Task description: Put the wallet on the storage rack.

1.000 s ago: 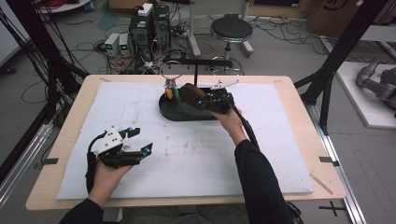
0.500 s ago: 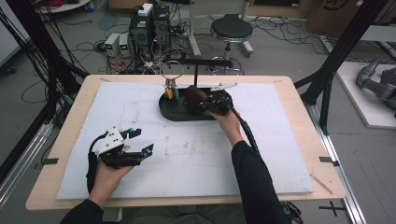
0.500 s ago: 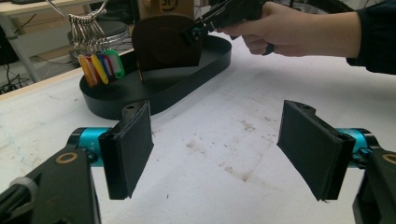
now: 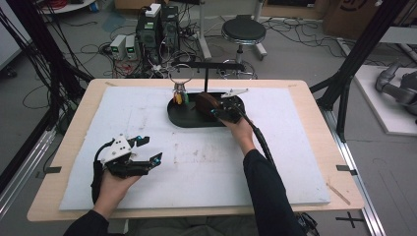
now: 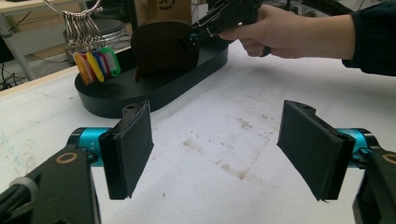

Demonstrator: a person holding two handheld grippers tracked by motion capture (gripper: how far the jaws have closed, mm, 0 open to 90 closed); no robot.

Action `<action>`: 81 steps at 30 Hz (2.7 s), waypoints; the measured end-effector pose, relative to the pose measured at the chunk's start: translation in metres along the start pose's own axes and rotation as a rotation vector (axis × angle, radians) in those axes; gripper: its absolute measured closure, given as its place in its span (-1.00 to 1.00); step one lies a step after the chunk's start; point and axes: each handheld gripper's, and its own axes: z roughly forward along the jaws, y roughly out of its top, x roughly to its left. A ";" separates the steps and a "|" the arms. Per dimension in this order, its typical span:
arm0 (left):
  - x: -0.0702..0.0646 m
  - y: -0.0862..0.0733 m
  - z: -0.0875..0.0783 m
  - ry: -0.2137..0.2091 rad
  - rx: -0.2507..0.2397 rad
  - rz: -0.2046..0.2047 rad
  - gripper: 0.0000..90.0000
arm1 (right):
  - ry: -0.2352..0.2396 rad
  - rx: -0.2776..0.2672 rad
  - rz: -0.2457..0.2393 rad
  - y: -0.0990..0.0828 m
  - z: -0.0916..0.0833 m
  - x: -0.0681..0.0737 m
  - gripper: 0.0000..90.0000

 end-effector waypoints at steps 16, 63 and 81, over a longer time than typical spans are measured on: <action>0.000 0.000 0.001 0.001 0.008 0.007 -0.42 | -0.071 0.006 -0.024 0.009 -0.033 -0.004 -0.25; 0.028 -0.007 0.013 0.115 0.052 -0.012 -0.44 | -0.156 -0.234 0.098 -0.135 -0.208 -0.027 -0.53; 0.034 -0.013 0.000 0.166 0.053 -0.029 -0.44 | -0.176 -0.193 0.098 -0.137 -0.199 -0.033 -0.53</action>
